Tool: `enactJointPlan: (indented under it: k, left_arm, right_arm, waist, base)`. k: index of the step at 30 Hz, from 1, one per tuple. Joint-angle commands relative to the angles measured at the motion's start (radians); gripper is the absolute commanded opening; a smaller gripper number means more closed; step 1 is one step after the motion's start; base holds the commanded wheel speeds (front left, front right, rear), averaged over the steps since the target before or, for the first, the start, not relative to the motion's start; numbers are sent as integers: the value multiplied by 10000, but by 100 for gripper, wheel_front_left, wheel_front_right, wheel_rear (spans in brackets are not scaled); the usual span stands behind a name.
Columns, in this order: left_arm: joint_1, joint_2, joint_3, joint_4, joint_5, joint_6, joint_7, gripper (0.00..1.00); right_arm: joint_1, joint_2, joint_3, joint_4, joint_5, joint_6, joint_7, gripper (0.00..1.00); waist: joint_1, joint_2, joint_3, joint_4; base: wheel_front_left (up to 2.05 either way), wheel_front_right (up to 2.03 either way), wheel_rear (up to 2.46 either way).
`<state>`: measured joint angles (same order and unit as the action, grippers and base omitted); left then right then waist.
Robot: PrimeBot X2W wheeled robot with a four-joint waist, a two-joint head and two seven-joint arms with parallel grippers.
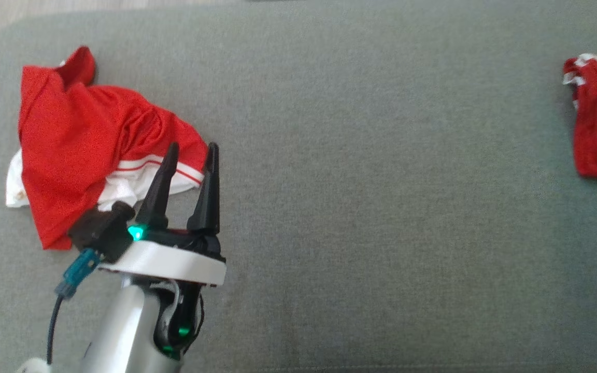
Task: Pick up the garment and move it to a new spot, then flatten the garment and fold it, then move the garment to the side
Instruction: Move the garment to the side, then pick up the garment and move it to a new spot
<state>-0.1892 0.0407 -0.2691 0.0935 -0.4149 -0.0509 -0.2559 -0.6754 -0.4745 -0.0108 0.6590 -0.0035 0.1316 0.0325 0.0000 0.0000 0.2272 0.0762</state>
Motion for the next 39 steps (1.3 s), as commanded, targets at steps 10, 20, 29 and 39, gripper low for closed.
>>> enactJointPlan:
  k: [10, 20, 29, 39]
  left_arm:
    - [491, 95, 766, -563, 158, 114, -59, 100]
    - [1347, 95, 1007, -476, 234, 100, -59, 100]
    - [1970, 95, 1135, -458, 274, 38, -59, 100]
    - [2013, 95, 1172, -479, 319, 9, -59, 100]
  right_arm:
    - [2092, 2628, 110, -3071, 1293, -9, -1082, 100]
    - [4588, 4137, -31, -4363, 1213, -9, -2032, 100]
    - [6079, 4238, 338, -4517, 1767, -9, -2784, 100]
    - [6141, 4241, 502, -4475, 1951, -9, -2926, 100]
  waist:
    - [0, 0, -1326, -291]
    - [0, 0, -2021, -244]
    - [0, 0, -2244, -272]
    - [0, 0, -2190, -301]
  base:
    - [0, 0, 0]
    - [0, 0, 0]
    - [0, 0, 0]
    - [0, 0, 0]
